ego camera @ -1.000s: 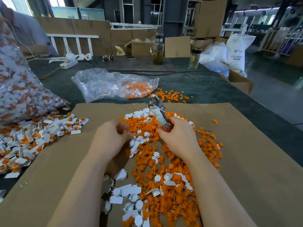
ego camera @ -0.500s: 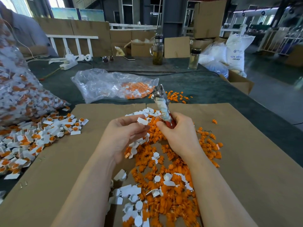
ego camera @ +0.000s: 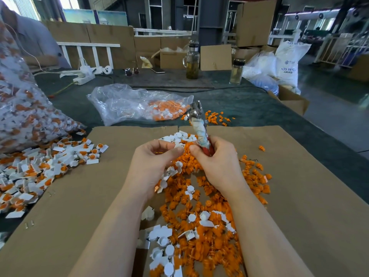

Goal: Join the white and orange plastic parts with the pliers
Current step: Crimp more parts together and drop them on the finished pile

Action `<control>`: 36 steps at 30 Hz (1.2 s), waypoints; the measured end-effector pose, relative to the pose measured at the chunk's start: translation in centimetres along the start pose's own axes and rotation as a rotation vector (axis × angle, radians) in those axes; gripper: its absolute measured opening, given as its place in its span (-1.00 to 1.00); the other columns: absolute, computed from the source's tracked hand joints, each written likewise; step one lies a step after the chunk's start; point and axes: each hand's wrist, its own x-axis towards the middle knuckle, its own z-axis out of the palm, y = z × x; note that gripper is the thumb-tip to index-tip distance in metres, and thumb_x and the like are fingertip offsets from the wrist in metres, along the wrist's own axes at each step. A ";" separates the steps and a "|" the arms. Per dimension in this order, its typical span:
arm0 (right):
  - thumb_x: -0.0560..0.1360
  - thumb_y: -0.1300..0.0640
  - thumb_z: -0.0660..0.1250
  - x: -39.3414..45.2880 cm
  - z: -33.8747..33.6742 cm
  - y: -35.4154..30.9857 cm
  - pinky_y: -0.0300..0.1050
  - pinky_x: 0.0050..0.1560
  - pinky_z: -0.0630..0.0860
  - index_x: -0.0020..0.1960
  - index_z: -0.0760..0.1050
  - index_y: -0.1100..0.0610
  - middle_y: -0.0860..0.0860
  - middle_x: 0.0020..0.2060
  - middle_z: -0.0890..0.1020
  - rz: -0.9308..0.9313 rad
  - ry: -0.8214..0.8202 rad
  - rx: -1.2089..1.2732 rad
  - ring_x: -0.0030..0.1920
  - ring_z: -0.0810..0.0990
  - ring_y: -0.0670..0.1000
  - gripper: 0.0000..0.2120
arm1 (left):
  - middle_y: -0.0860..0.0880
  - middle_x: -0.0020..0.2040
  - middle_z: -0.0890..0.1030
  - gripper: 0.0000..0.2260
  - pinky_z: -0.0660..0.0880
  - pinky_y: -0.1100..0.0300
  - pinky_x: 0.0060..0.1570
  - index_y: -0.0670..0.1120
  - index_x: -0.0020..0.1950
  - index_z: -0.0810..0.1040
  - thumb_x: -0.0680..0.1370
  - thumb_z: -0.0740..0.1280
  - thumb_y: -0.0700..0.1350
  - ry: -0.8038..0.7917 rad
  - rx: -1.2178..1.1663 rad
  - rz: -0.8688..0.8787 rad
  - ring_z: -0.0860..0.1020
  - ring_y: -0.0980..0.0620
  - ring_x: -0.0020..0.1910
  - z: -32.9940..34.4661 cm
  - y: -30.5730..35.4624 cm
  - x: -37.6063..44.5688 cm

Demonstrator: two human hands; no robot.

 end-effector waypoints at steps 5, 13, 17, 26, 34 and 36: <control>0.51 -0.01 0.40 0.0 0.0 -0.1 -0.40 -0.35 0.42 -0.15 0.51 -0.06 -0.13 -0.35 0.55 0.004 0.011 0.016 -0.28 0.53 -0.23 -0.90 | 0.01 -0.39 0.61 -0.90 0.55 0.33 -0.32 -0.13 -0.20 0.62 0.44 0.52 -0.20 0.022 -0.122 -0.041 0.55 0.14 -0.40 0.2 0.1 0.0; 0.51 -0.02 0.39 -0.2 0.3 -0.3 -0.34 -0.29 0.39 -0.04 0.56 0.03 -0.16 -0.30 0.57 -0.001 0.010 -0.028 -0.28 0.55 -0.19 -0.87 | -0.14 -0.30 0.69 -0.96 0.59 0.26 -0.31 -0.19 -0.13 0.67 0.45 0.49 -0.26 0.005 -0.223 -0.106 0.67 0.03 -0.31 0.7 0.4 -0.4; 0.51 -0.01 0.40 -0.3 0.2 -0.6 -0.26 -0.26 0.44 -0.06 0.52 -0.03 -0.17 -0.29 0.58 -0.011 0.035 -0.058 -0.25 0.56 -0.16 -0.91 | -0.17 -0.30 0.70 -0.96 0.64 0.22 -0.25 -0.20 -0.16 0.66 0.44 0.49 -0.29 0.006 -0.217 -0.060 0.68 -0.01 -0.31 0.9 0.7 -0.7; 0.49 0.05 0.42 -0.4 0.5 -0.7 -0.22 -0.23 0.48 -0.03 0.52 0.01 -0.15 -0.23 0.59 -0.034 0.090 -0.134 -0.20 0.59 -0.12 -0.89 | -0.13 -0.32 0.70 -0.91 0.64 0.24 -0.27 -0.15 -0.20 0.67 0.41 0.53 -0.29 0.034 -0.134 0.027 0.68 -0.01 -0.33 1.4 1.2 -1.1; 0.49 0.04 0.42 -0.2 0.5 -0.5 -0.21 -0.26 0.46 -0.05 0.53 0.00 -0.17 -0.27 0.59 -0.031 0.084 -0.115 -0.22 0.58 -0.12 -0.91 | -0.11 -0.31 0.70 -0.91 0.66 0.13 -0.19 -0.09 -0.21 0.68 0.40 0.55 -0.25 0.066 -0.038 0.059 0.70 -0.16 -0.22 1.5 0.9 -0.9; 0.50 0.03 0.41 -0.1 0.5 -0.4 -0.22 -0.26 0.48 -0.07 0.53 0.01 -0.15 -0.28 0.60 -0.008 0.067 -0.067 -0.24 0.58 -0.13 -0.91 | -0.08 -0.32 0.70 -0.90 0.66 0.12 -0.20 -0.07 -0.22 0.67 0.41 0.55 -0.23 0.082 -0.023 0.057 0.70 -0.13 -0.24 1.5 0.8 -0.8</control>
